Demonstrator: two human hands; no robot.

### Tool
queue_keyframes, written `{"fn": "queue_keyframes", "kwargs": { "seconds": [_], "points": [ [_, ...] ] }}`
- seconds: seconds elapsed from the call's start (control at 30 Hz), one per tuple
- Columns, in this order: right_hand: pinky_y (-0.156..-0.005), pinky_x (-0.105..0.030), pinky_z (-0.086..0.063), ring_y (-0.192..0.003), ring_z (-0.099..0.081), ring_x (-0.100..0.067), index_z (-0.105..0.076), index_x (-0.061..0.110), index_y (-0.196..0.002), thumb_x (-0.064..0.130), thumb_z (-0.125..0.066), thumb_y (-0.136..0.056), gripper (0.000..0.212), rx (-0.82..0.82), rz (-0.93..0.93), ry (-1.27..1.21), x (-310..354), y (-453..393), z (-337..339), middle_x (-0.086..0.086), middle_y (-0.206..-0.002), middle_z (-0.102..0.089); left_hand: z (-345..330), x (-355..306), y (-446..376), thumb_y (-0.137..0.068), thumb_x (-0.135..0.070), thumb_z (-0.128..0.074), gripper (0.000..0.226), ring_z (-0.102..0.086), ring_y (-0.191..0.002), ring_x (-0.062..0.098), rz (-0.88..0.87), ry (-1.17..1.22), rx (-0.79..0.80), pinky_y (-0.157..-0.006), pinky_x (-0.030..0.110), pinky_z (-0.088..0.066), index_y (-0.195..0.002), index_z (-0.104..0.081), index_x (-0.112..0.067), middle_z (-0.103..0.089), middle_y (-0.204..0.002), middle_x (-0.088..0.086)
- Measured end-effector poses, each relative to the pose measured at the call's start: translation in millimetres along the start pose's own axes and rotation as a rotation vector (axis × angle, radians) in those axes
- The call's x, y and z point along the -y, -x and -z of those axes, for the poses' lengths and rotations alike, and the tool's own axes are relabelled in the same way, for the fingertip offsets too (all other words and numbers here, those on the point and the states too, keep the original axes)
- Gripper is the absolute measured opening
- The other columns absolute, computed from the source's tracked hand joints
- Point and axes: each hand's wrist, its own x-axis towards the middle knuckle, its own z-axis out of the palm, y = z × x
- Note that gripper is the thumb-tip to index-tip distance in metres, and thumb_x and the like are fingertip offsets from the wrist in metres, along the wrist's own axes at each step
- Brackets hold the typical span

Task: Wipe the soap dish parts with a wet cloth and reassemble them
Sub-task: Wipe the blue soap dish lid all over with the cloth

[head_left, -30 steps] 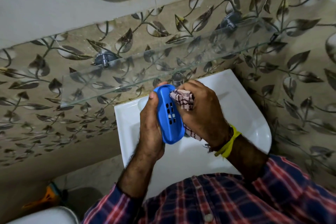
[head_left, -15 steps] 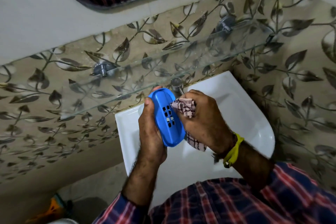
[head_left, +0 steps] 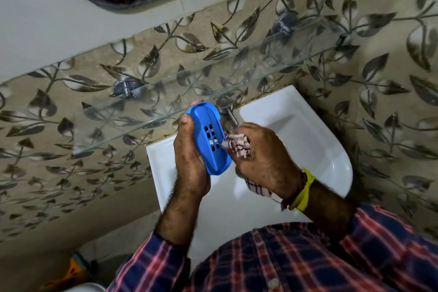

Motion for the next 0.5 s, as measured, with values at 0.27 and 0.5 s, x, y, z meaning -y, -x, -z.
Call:
{"fn": "queue_keyframes", "kwargs": {
  "seconds": [0.27,0.5],
  "points": [
    [-0.061,-0.032,-0.052,-0.061,-0.064,-0.009,-0.061,0.019,-0.07,0.021,-0.072,-0.087,0.02,0.379,-0.2,-0.19,-4.2,-0.4,6.7,0.006,-0.065,-0.066,2.6,5.2,1.3,-0.079,-0.07,-0.056,0.064,-0.059,-0.098,0.037,-0.075,-0.053,-0.026,-0.087,0.056,-0.048,-0.125,-0.067,-0.027,-0.064,-0.118,0.022],
    [-0.076,-0.032,-0.049,-0.098,-0.058,-0.018,-0.071,0.032,-0.104,0.009,-0.067,-0.081,0.033,0.392,0.146,0.34,-2.9,-1.7,15.5,0.009,-0.101,-0.066,-0.5,0.6,-2.8,-0.084,-0.067,-0.057,0.058,-0.056,-0.098,0.037,-0.103,-0.122,0.046,-0.088,0.055,-0.044,-0.122,-0.066,-0.025,-0.061,-0.111,0.023]
  ]
}}
